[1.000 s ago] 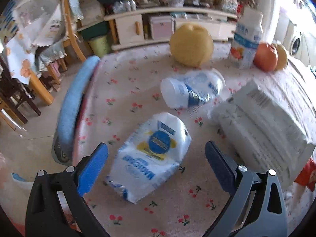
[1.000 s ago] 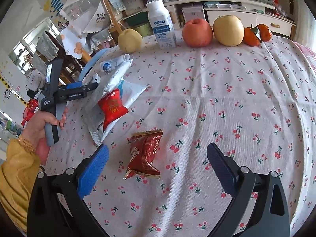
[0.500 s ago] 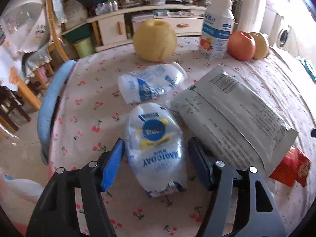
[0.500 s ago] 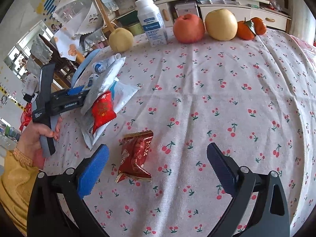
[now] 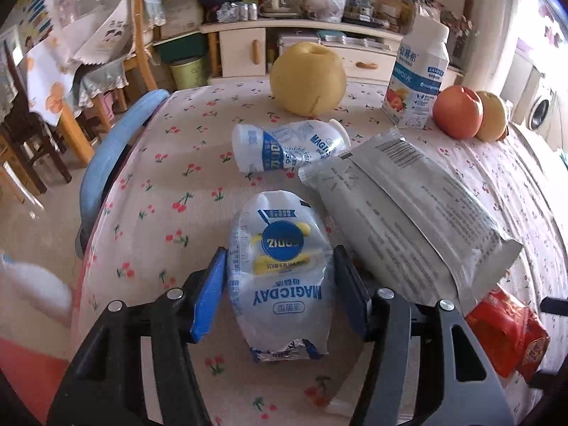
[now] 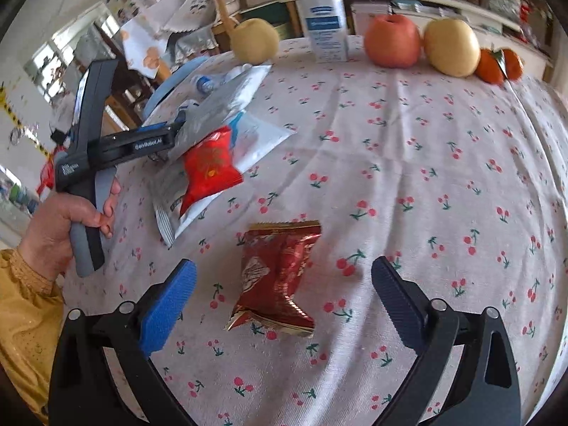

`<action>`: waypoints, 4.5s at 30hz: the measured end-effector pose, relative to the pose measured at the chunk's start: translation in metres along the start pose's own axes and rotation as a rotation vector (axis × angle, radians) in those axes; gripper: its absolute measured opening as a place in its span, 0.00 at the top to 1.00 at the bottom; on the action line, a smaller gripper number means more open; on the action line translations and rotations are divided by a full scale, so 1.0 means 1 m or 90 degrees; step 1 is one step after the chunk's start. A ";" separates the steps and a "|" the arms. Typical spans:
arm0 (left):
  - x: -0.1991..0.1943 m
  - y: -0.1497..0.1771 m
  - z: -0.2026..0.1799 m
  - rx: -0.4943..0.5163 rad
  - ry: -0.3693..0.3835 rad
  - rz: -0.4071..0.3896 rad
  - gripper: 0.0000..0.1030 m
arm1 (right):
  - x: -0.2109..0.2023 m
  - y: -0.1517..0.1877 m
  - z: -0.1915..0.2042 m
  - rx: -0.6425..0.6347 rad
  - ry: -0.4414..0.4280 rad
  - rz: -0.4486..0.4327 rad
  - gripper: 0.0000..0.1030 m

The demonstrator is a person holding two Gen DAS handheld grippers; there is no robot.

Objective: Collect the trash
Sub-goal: 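Grasp the white MAGICDAY bread bag with the left gripper while the right grasps the red candy packet, then lift and carry both packets toward the pink bucket, then drop the bread bag into the bucket with the left gripper while the right drops the candy, then move both open grippers from the bucket back toward the table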

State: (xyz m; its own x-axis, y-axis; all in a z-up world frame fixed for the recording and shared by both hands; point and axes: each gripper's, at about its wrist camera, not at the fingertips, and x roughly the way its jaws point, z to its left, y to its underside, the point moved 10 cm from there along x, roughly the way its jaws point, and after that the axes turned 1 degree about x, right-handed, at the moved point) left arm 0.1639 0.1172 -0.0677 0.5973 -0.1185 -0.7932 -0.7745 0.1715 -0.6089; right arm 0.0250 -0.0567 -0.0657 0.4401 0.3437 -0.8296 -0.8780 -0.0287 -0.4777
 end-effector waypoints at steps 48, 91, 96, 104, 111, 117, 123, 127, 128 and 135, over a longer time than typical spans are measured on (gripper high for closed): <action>-0.171 0.067 0.077 -0.134 -0.089 -0.178 0.42 | -0.067 -0.006 0.039 -0.065 0.037 -0.199 0.65; -0.222 0.139 0.301 -0.340 -0.319 -0.145 0.35 | 0.056 -0.005 0.429 -0.348 -0.183 -0.081 0.53; -0.226 0.135 0.296 -0.321 -0.340 -0.147 0.23 | 0.046 -0.010 0.412 -0.316 -0.175 -0.105 0.29; -0.222 0.126 0.282 -0.292 -0.337 -0.145 0.19 | 0.028 -0.015 0.380 -0.290 -0.138 -0.137 0.17; -0.215 0.110 0.258 -0.247 -0.332 -0.146 0.18 | 0.017 -0.011 0.348 -0.273 -0.114 -0.150 0.14; -0.210 0.101 0.241 -0.217 -0.333 -0.145 0.17 | 0.009 -0.009 0.324 -0.250 -0.103 -0.154 0.13; -0.206 0.090 0.224 -0.193 -0.334 -0.148 0.16 | 0.007 -0.007 0.301 -0.227 -0.098 -0.151 0.13; -0.200 0.081 0.208 -0.169 -0.333 -0.148 0.16 | 0.005 -0.006 0.285 -0.220 -0.089 -0.152 0.13; -0.199 0.080 0.205 -0.164 -0.332 -0.148 0.16 | 0.004 -0.005 0.282 -0.219 -0.087 -0.152 0.13; -0.191 0.069 0.184 -0.134 -0.327 -0.147 0.16 | -0.002 -0.002 0.259 -0.209 -0.075 -0.155 0.13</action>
State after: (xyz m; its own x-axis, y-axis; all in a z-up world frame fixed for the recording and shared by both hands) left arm 0.0349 0.3313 0.0440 0.7381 0.3677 -0.5657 -0.6065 -0.0059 -0.7951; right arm -0.0225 0.1854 0.0120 0.5857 0.4816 -0.6519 -0.6368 -0.2241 -0.7378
